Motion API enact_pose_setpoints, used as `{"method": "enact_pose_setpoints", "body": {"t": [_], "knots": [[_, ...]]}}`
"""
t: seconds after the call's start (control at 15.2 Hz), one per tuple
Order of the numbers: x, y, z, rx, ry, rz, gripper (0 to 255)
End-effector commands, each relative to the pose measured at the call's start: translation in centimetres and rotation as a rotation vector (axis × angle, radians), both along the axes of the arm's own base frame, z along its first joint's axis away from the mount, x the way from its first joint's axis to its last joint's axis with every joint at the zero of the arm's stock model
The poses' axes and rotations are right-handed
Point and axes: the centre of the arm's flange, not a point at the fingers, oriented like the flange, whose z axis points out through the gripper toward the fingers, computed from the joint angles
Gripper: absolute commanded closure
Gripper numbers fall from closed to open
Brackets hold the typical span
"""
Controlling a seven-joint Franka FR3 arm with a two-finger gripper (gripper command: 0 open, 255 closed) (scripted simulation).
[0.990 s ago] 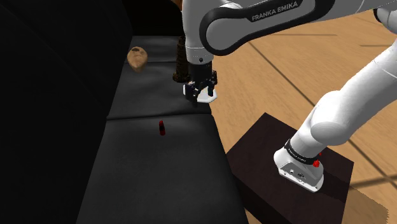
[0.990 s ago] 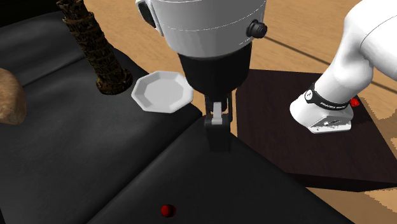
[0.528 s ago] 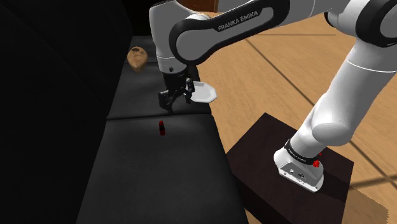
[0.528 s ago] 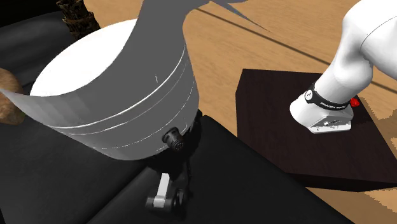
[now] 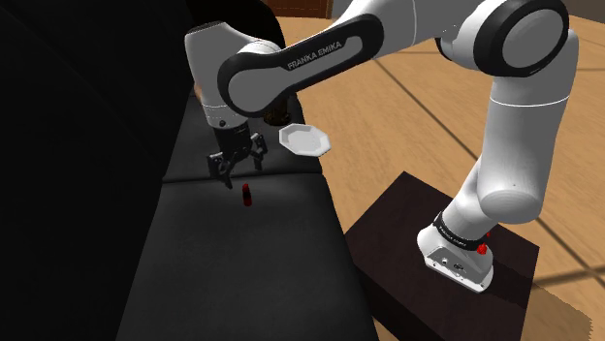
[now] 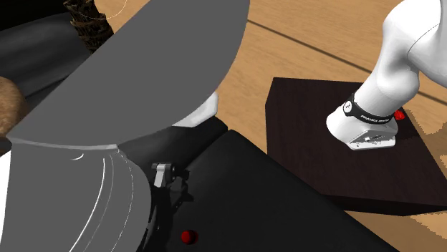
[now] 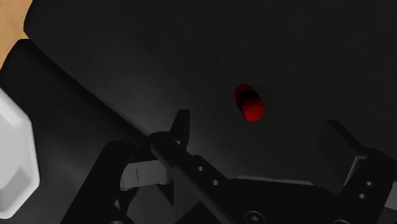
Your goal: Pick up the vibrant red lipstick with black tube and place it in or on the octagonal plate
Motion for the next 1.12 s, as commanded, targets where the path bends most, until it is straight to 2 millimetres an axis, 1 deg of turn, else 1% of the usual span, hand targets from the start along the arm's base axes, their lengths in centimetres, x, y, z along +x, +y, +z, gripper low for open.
{"method": "enact_pose_setpoints", "body": {"t": [0.0, 0.33, 0.79, 0.86, 1.06], "knots": [[0.0, 0.3, -0.9, 0.000, -0.001, -0.001, 0], [-0.4, 0.3, -3.3, 0.000, -0.001, -0.001, 0], [-0.4, 0.3, -3.2, 0.000, -0.001, -0.001, 0], [-0.4, 0.3, -3.2, 0.000, -0.001, -0.001, 255], [-0.4, 0.3, -3.2, 0.000, -0.001, -0.001, 255]]}}
